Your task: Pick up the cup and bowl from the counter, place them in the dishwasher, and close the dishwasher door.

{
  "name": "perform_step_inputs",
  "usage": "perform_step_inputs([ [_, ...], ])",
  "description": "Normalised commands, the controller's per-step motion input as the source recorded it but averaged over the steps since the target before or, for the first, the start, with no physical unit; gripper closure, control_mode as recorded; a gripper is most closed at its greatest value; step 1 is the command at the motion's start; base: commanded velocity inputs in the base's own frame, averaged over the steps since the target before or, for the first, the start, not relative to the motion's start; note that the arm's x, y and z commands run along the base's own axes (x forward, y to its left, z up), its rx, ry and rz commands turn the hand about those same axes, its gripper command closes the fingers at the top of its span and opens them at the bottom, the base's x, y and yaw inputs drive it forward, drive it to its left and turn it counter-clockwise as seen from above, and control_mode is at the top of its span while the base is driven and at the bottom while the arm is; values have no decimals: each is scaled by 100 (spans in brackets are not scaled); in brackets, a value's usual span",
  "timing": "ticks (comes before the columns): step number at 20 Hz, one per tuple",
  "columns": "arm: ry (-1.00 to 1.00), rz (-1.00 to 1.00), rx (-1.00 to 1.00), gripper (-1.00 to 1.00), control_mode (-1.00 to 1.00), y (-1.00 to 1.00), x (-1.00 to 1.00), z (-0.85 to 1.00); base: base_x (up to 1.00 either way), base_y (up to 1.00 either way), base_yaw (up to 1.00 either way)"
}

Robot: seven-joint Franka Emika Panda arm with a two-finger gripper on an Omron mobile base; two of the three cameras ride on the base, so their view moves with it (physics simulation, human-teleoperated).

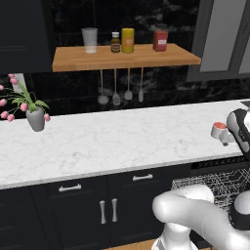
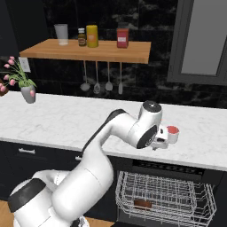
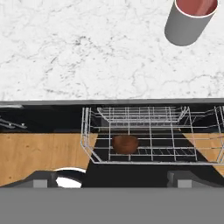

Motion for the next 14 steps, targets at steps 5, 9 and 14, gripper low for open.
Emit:
perform_step_inputs([
  [5,18,-14,-10,-100,-100,15,29,69,0,0,0],
  [9,11,-8,2,-100,-100,0,54,25,0,0,0],
  [14,7,-8,11,-100,-100,-28,53,15,0,0,0],
])
